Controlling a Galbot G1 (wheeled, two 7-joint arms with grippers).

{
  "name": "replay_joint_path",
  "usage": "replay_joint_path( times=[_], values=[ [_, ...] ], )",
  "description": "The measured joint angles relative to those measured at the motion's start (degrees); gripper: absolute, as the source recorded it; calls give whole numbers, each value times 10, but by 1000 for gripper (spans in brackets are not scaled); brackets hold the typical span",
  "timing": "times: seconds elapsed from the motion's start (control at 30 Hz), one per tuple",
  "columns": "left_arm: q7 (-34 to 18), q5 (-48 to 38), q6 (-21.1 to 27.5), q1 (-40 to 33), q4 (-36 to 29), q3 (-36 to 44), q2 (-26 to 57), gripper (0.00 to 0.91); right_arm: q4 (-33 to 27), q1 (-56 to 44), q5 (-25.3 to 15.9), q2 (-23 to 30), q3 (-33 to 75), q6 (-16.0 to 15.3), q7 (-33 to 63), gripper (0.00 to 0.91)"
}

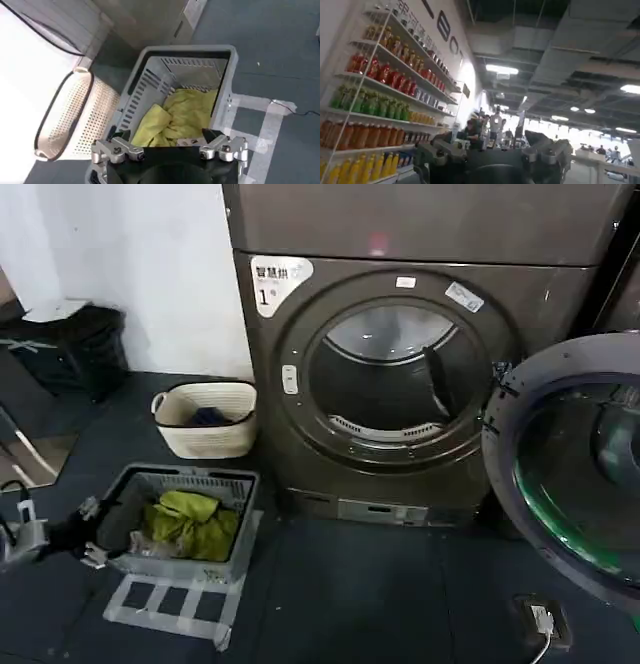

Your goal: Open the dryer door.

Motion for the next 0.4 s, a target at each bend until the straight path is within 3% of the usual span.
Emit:
replay_joint_path(
  times=[0.4],
  values=[
    [4,6,2,1,3,0,0,907,0,-4,0,-1,4,0,-1,907]
  ],
)
